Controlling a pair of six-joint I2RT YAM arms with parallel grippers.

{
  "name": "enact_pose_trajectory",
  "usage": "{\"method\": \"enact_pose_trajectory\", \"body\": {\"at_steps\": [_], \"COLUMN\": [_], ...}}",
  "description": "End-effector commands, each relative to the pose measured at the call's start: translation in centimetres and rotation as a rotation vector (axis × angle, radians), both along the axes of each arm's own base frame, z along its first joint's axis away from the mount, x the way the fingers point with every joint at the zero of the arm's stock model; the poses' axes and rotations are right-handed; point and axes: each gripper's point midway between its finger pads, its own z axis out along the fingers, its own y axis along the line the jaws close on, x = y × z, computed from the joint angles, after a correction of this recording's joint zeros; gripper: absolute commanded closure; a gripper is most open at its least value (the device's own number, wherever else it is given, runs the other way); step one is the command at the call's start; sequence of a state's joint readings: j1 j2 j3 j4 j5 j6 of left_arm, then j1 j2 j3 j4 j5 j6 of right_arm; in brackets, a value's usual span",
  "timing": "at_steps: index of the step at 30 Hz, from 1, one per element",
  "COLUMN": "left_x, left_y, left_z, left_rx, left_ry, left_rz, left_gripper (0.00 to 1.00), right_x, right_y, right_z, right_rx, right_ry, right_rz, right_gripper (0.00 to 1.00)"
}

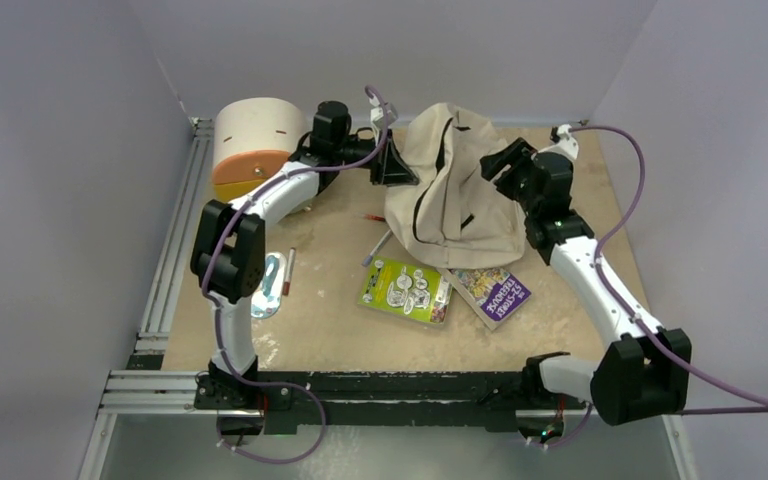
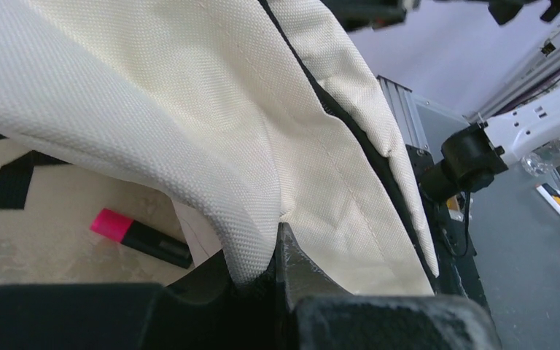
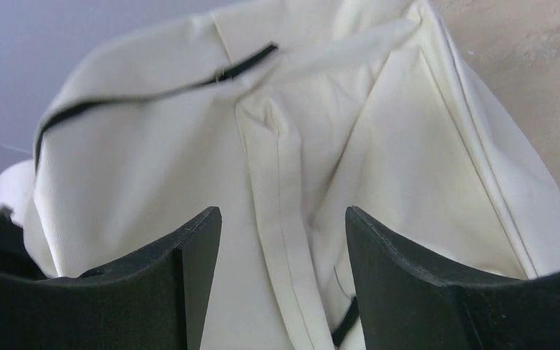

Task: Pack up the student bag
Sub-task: Place the student bag at the center of the board.

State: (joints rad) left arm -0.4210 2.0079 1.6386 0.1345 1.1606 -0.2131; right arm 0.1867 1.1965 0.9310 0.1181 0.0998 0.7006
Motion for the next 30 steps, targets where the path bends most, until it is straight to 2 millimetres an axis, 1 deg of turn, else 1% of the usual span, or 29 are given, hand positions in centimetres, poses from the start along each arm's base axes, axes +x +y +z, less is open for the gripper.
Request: {"method": "enact_pose_trajectory", "body": {"at_steps": [1,4,8,9,11,14,16,17,19,21,23,25,28,30], "left_x": [-3.4,-4.1,-4.3,-4.2,-3.3,-1.2,0.1,0.7,1.3,1.0,0.5,0.1,-0.2,-0.1], "left_y": [1.0,1.0,0.7,0.7,0.9,2.1,3.6,4.6,6.0,6.9,7.4,7.9,9.3,10.2], "left_z": [3.9,2.8,1.2,0.8,-0.5,-2.6,-4.0,-4.3,-5.3,-6.6,-7.3,-8.4,-9.4,-8.7], "left_rx": [-0.078,-0.063,-0.024,-0.016,0.022,0.104,0.164,0.189,0.241,0.297,0.322,0.361,0.427,0.438], "left_ry": [-0.172,-0.162,-0.123,-0.110,-0.055,0.035,0.092,0.113,0.167,0.221,0.252,0.291,0.337,0.328], "left_rz": [-0.116,-0.113,-0.087,-0.067,0.035,0.255,0.423,0.502,0.602,0.643,0.657,0.674,0.749,0.801], "left_gripper": [1.00,1.00,1.00,1.00,1.00,0.89,0.85,0.83,0.78,0.70,0.55,0.47,0.45,0.44], "right_x": [3.0,4.4,5.2,5.3,5.5,5.2,4.9,4.8,4.7,4.5,4.4,4.3,4.1,3.9], "right_y": [-0.9,-0.4,0.3,0.5,0.7,0.8,0.8,0.8,0.9,0.9,1.0,1.0,1.1,1.0], "right_z": [3.1,2.2,1.3,0.8,-0.3,-1.6,-2.2,-2.5,-3.0,-3.5,-4.0,-4.4,-4.7,-4.8], "right_rx": [0.068,0.107,0.143,0.144,0.139,0.128,0.122,0.120,0.112,0.107,0.104,0.103,0.096,0.086], "right_ry": [-0.063,-0.046,-0.032,-0.022,0.006,0.036,0.042,0.043,0.051,0.059,0.067,0.073,0.078,0.080], "right_rz": [-0.067,-0.025,0.029,0.040,0.055,0.063,0.067,0.070,0.078,0.084,0.089,0.094,0.104,0.102], "right_gripper": [0.34,0.35,0.36,0.36,0.35,0.34,0.34,0.34,0.34,0.34,0.34,0.34,0.34,0.34]}}
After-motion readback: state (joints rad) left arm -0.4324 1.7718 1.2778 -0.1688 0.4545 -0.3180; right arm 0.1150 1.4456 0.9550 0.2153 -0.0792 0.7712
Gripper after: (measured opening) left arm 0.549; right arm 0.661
